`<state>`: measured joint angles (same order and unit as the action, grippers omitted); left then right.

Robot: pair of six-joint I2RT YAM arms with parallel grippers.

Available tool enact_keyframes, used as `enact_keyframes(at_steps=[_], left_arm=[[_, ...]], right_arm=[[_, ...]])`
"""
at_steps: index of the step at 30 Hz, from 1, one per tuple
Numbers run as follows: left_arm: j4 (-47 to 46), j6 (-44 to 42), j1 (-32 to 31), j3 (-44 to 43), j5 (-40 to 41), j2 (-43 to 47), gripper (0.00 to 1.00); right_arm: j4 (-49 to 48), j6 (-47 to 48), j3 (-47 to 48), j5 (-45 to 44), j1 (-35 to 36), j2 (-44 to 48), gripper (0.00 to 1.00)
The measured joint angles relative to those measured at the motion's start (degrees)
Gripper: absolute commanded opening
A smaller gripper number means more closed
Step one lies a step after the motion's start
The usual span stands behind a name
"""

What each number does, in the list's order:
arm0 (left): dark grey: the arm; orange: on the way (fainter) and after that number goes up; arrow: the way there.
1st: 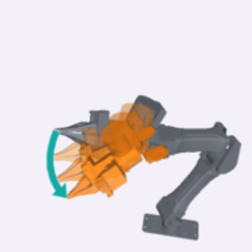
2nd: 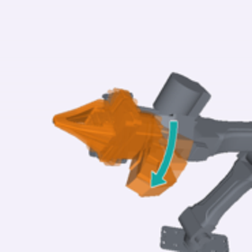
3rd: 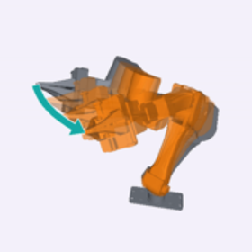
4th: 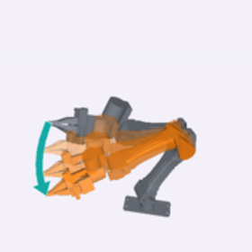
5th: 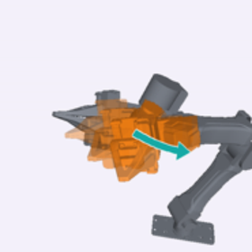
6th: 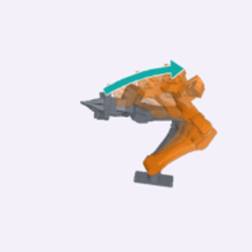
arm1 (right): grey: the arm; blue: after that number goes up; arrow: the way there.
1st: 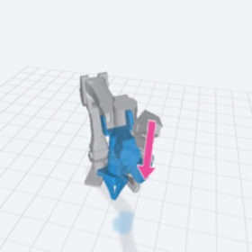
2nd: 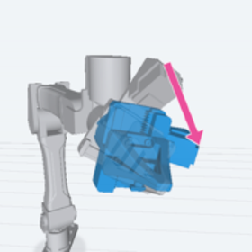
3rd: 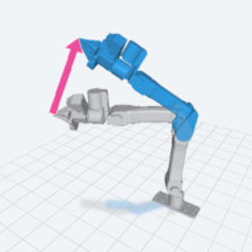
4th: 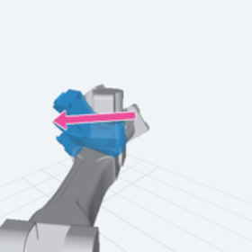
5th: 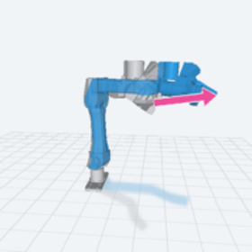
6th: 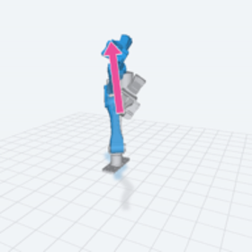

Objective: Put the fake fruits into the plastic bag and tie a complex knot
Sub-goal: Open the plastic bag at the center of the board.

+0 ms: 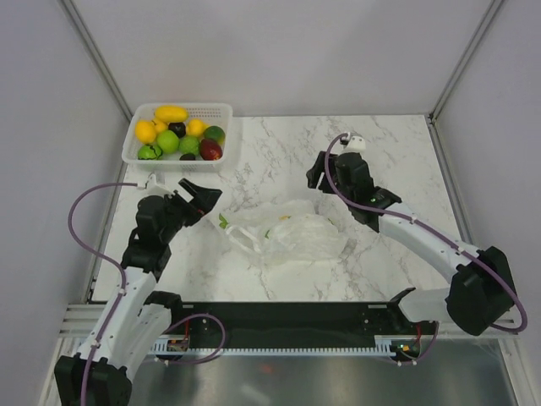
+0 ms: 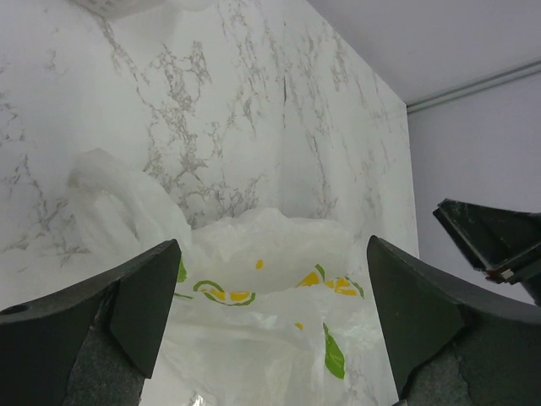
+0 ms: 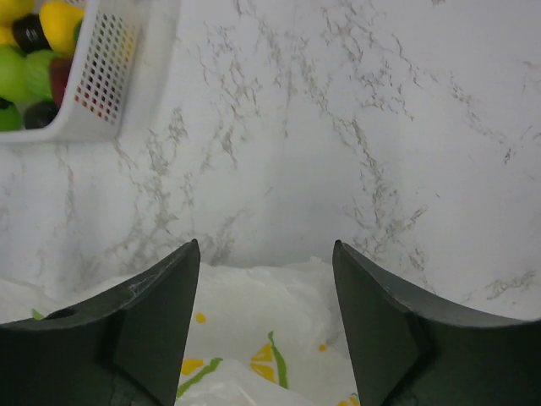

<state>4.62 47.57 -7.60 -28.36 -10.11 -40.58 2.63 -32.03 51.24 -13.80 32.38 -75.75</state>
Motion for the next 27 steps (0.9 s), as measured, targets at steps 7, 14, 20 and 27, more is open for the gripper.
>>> enact_keyframes(at_steps=[7, 14, 20, 27], left_arm=[[0.0, -1.0, -5.5, -1.8, 0.8, -4.5, 0.99], [0.0, -2.6, -12.4, -3.5, 2.9, -10.8, 0.98], [-0.6, -3.4, -17.8, -3.5, 3.9, -13.9, 0.96], [-5.1, -3.6, -21.5, 0.6, 4.1, -13.4, 0.94]], right_arm=[[17.2, -10.8, 8.2, -8.1, 0.0, 2.6, 0.88], [39.5, -27.5, 10.5, -8.2, 0.6, 5.2, 0.88], [44.7, -38.4, 3.0, -5.5, 5.2, 13.7, 0.88], [42.4, -46.9, -6.1, -3.8, 8.5, 16.0, 0.87]])
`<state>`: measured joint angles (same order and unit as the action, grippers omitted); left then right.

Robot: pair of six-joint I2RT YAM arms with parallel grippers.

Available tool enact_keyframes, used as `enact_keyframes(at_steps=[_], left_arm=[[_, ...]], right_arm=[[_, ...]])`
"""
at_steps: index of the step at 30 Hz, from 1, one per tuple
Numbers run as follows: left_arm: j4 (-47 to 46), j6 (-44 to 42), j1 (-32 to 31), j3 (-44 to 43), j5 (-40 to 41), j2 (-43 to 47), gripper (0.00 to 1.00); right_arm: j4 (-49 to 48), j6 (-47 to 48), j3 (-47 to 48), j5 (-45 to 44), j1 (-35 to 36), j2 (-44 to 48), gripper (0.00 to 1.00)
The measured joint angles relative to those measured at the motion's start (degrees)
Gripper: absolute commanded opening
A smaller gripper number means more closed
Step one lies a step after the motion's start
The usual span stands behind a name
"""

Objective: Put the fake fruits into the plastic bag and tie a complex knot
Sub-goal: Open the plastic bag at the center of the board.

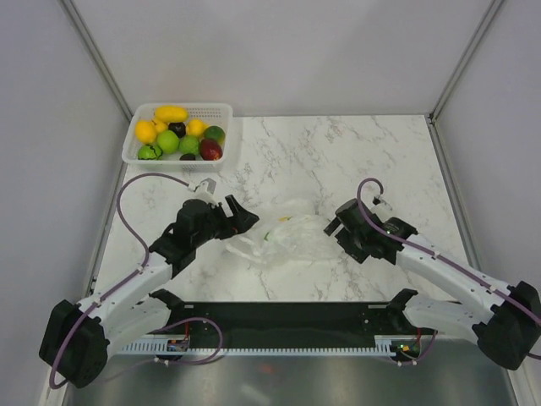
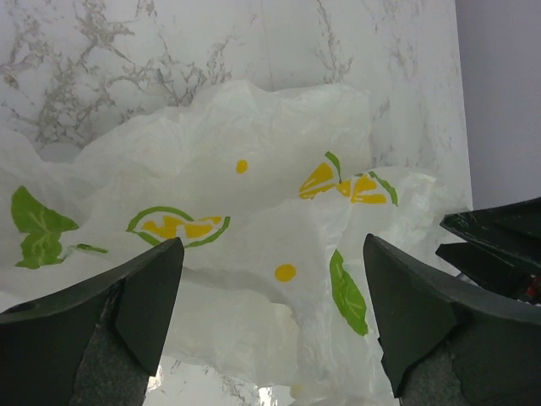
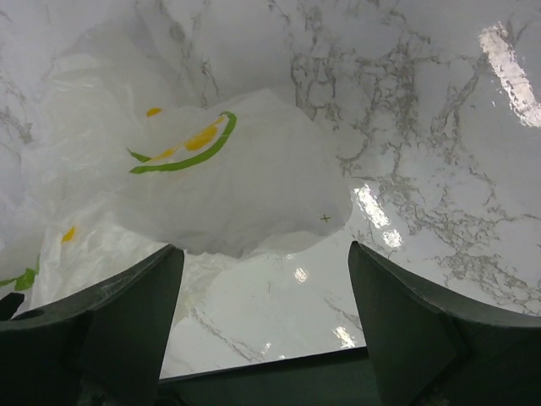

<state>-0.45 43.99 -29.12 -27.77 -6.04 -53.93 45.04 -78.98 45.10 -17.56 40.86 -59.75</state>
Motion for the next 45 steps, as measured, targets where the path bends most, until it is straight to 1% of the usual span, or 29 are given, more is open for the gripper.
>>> enact_keyframes(at_steps=[2, 3, 4, 5, 7, 8, 10, 11, 13, 14, 18, 22, 24, 25, 27, 28, 29, 30, 31, 32, 36, 38, 41, 43, 45], left_arm=[[-1.3, 0.0, -1.2, 1.9, -0.1, 0.5, 0.93], [-1.8, 0.0, -1.9, 2.7, -0.2, 0.8, 0.93], [-2.3, 0.0, -2.5, 3.6, -0.3, 1.1, 0.92], [-3.0, 0.0, -3.0, 4.5, -0.5, 1.4, 0.92], [-3.8, 0.0, -3.8, 6.1, -0.8, 2.4, 0.92], [-4.1, 0.0, -4.0, 6.8, -1.2, 3.1, 0.92], [-4.1, -0.1, -4.2, 7.5, -1.9, 4.7, 0.91], [-4.0, -0.3, -4.2, 7.7, -2.3, 5.7, 0.92], [-4.0, -0.9, -4.3, 7.7, -3.1, 7.9, 0.92], [-3.7, -1.2, -4.3, 7.7, -3.2, 9.2, 0.93], [2.9, -2.2, -4.4, 5.0, -2.3, 14.6, 0.95], [12.5, -3.3, -4.4, -4.0, 1.8, 16.2, 0.96], [16.9, -3.6, -4.4, -9.0, 4.5, 16.0, 0.96], [18.2, -3.8, -4.4, -10.9, 5.4, 15.9, 0.98], [20.7, -4.2, -4.4, -14.8, 7.6, 15.1, 0.98], [21.4, -4.3, -4.4, -16.2, 8.3, 14.5, 0.98], [21.8, -4.5, -4.4, -17.1, 8.9, 13.7, 0.98], [22.1, -4.6, -4.4, -18.2, 9.3, 12.2, 0.98], [22.3, -4.8, -4.4, -19.1, 9.9, 10.3, 0.97], [22.5, -5.1, -4.4, -19.8, 10.5, 7.9, 0.97], [23.2, -6.1, -4.4, -20.3, 13.4, -1.9, 0.98], [24.0, -6.5, -4.4, -20.3, 14.6, -5.4, 0.99], [24.9, -7.8, -4.3, -21.4, 15.9, -8.5, 1.00], [25.5, -8.5, -3.4, -24.0, 16.1, -10.5, 1.00], [25.4, -8.9, -1.4, -27.1, 15.6, -12.8, 1.00]], right_arm=[[-1.8, -1.5, -1.9, -0.3, 0.2, -1.4, 0.82], [-3.1, -1.9, -2.4, -0.5, 0.2, -2.7, 0.76], [-4.5, -2.0, -2.6, -1.0, 0.2, -4.4, 0.66], [-6.2, -1.7, -2.6, -1.7, 0.2, -6.4, 0.46], [-10.4, 0.1, -2.5, -2.8, -0.1, -10.1, 0.18], [-12.6, 1.6, -2.5, -3.1, -0.4, -12.2, 0.00], [-18.5, 7.4, -1.5, -2.8, -2.1, -16.7, 0.00], [-19.9, 9.1, -1.1, -2.6, -3.1, -17.7, 0.00], [-24.4, 16.7, 0.6, -0.5, -5.0, -20.1, 0.00], [-28.5, 21.6, 1.2, 1.2, -5.7, -20.7, 0.00], [-42.1, 38.1, 1.4, 7.9, -6.4, -18.9, 0.00], [-49.7, 49.1, 0.6, 15.8, -7.6, -14.3, 0.00], [-53.1, 52.8, -1.1, 19.6, -8.9, -12.5, 0.05], [-54.7, 54.4, -2.4, 21.4, -9.6, -12.1, 0.15], [-57.4, 56.4, -5.1, 24.3, -10.6, -12.4, 0.44], [-58.4, 57.1, -6.6, 25.6, -11.1, -13.4, 0.52], [-59.3, 57.9, -8.0, 26.4, -11.5, -14.8, 0.71], [-59.5, 58.0, -9.1, 27.0, -11.7, -16.5, 0.87], [-59.4, 58.2, -10.1, 27.2, -11.9, -18.0, 0.89], [-59.1, 58.6, -11.0, 27.2, -11.9, -19.0, 0.98], [-57.7, 58.0, -13.1, 26.2, -12.1, -17.4, 0.98], [-56.9, 56.7, -13.2, 24.9, -12.1, -14.3, 0.98], [-55.8, 53.9, -13.1, 23.1, -12.1, -7.6, 0.98], [-53.5, 51.6, -11.7, 21.9, -12.1, -4.5, 0.98], [-49.5, 49.3, -7.4, 20.6, -11.8, -4.2, 0.98]])
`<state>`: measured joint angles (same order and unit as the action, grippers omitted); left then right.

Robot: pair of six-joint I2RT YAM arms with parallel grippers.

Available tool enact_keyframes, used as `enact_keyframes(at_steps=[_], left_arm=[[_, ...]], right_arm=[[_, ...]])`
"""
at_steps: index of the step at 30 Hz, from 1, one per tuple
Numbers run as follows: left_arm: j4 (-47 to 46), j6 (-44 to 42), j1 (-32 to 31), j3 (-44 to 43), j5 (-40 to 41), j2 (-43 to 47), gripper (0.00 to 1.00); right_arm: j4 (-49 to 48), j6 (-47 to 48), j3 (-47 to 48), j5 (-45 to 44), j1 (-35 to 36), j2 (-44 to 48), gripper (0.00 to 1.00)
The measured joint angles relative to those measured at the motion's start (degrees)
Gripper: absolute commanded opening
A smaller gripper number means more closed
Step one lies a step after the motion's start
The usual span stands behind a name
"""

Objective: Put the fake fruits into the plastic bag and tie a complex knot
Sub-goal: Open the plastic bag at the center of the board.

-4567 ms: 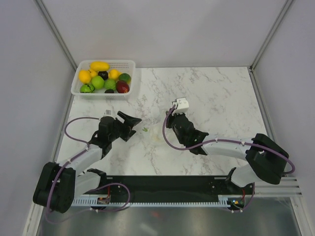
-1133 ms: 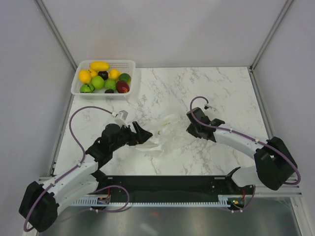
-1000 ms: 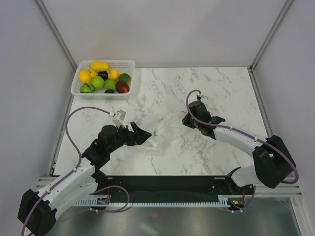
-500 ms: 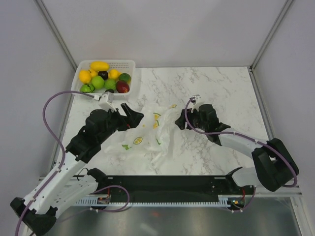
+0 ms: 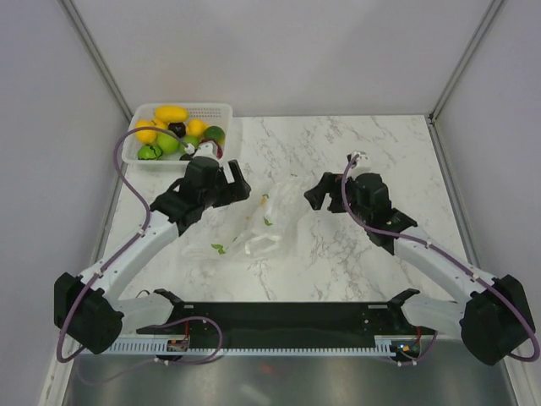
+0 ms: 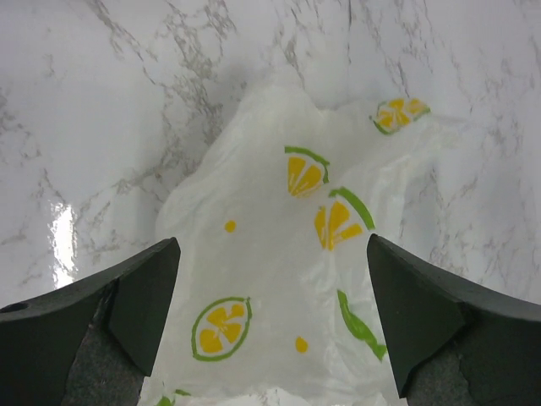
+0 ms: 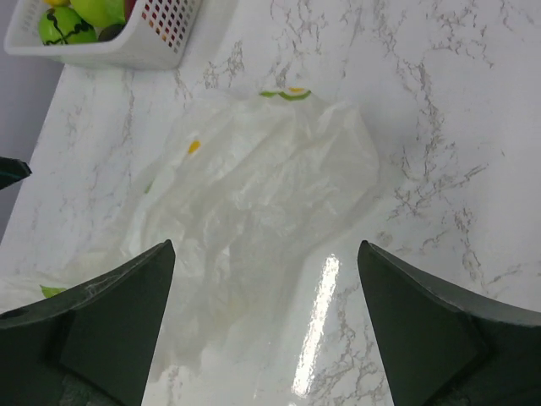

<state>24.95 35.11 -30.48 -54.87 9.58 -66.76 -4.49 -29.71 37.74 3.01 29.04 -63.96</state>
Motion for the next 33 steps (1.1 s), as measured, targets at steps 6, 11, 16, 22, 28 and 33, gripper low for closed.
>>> enact_keyframes(at_steps=[6, 11, 16, 22, 28, 33], left_arm=[[-1.2, 0.0, 7.4, -1.8, -4.2, -2.8, 0.99], [-2.8, 0.0, 7.3, 1.4, -5.7, -2.8, 1.00], [-3.0, 0.0, 7.6, 2.7, -6.8, -4.0, 1.00], [-4.4, 0.0, 8.4, 2.7, -7.1, -7.4, 1.00], [-5.9, 0.0, 8.7, 2.7, -8.2, -10.8, 1.00], [-7.8, -0.5, 8.7, 2.7, -11.4, -12.7, 1.00]], right_arm=[[11.1, -5.7, 18.4, -6.4, 3.6, -9.4, 0.98], [18.9, -12.9, 28.5, -14.0, 8.3, -19.3, 0.98], [28.1, -20.0, 38.6, -22.7, 13.9, -31.1, 0.98], [32.9, -22.8, 41.4, -29.2, 14.7, -38.2, 0.35], [23.0, -17.4, 26.8, -26.5, 11.3, -34.1, 0.00], [10.7, -10.6, 6.7, -19.2, 9.6, -23.7, 0.00]])
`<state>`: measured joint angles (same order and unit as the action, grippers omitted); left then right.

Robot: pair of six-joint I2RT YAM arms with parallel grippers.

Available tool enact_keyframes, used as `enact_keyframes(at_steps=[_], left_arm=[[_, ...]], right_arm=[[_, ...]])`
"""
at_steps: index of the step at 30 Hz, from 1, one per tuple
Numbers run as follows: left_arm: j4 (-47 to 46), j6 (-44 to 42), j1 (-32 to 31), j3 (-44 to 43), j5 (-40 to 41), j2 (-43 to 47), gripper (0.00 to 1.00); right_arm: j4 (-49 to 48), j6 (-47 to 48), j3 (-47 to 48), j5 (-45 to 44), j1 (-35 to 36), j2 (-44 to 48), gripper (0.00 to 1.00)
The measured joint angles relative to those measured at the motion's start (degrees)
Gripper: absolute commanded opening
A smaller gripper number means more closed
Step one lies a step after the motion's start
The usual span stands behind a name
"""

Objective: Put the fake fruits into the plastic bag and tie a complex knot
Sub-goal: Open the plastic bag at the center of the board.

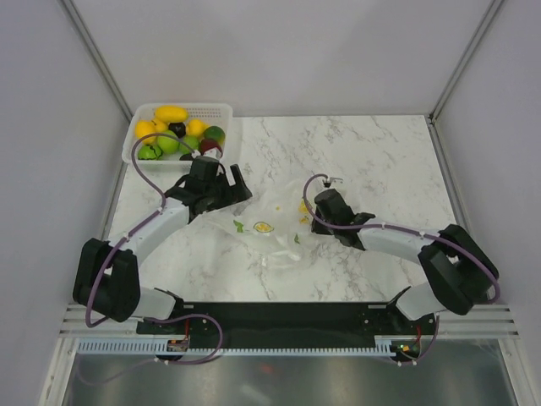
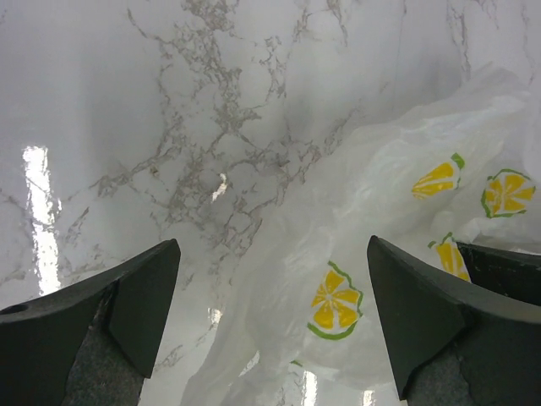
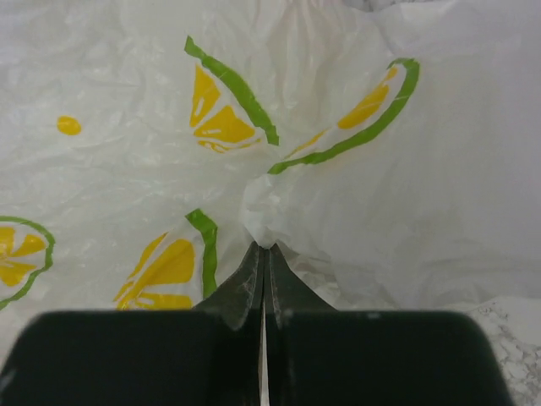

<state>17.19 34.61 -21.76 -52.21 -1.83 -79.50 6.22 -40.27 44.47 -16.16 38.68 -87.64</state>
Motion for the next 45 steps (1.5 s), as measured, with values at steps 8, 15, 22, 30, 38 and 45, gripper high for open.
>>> enact_keyframes(at_steps=[8, 15, 22, 30, 38, 45], left_arm=[[-5.0, -2.3, -0.3, 0.0, -6.0, -0.6, 1.00], [-7.4, -5.0, -2.7, -5.7, -10.7, -7.7, 1.00], [-8.0, -5.6, -5.3, -7.3, -12.2, -13.0, 1.00], [-9.0, -5.1, -6.9, -6.9, -12.4, -15.5, 0.34], [-8.4, -3.8, -6.6, -6.0, -11.7, -19.5, 0.02], [-7.4, -3.2, 1.5, -5.8, -11.7, -15.9, 0.02]], right_arm=[[-17.4, 9.3, -14.2, 8.3, 0.0, 14.3, 0.00], [-23.2, 13.9, -18.2, 11.5, 0.1, 19.8, 0.00], [-23.5, 15.3, -18.5, 11.9, 0.1, 19.9, 0.00], [-23.8, 15.6, -18.5, 12.1, 0.0, 19.8, 0.00], [-19.3, 14.0, -17.7, 6.8, -0.3, 19.6, 0.04], [-5.5, 4.9, -16.3, -3.9, -10.2, 19.8, 0.24]])
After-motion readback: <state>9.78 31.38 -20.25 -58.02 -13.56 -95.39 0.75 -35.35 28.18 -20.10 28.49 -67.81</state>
